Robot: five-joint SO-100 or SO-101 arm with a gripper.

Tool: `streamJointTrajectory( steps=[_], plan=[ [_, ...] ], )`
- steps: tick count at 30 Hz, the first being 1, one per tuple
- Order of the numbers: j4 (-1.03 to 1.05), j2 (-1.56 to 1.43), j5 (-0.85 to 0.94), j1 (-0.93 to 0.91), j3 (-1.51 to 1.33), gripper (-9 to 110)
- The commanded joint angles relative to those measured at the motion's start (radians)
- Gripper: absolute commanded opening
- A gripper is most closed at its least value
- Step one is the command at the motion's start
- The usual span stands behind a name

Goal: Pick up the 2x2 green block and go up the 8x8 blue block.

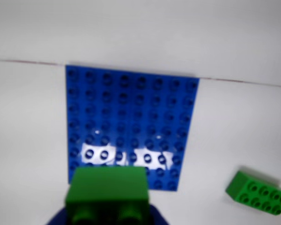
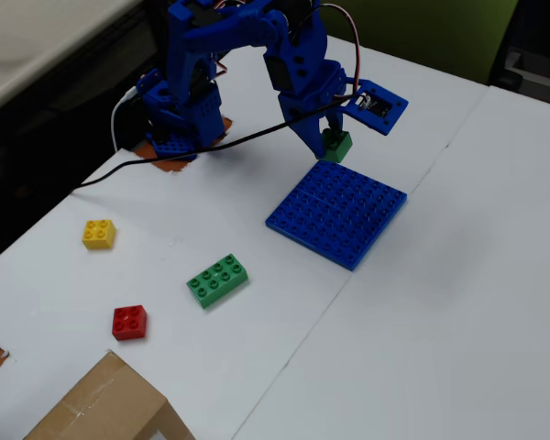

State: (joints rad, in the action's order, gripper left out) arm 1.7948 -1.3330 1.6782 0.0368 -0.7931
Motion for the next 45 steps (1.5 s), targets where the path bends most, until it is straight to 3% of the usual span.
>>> streamJointTrajectory(
  steps=[1, 45],
  plan=[
    [0.043, -0.037, -0.003, 0.011, 0.023, 0],
    [0.044, -0.12, -0.008, 0.003, -0.103, 0]
  ],
)
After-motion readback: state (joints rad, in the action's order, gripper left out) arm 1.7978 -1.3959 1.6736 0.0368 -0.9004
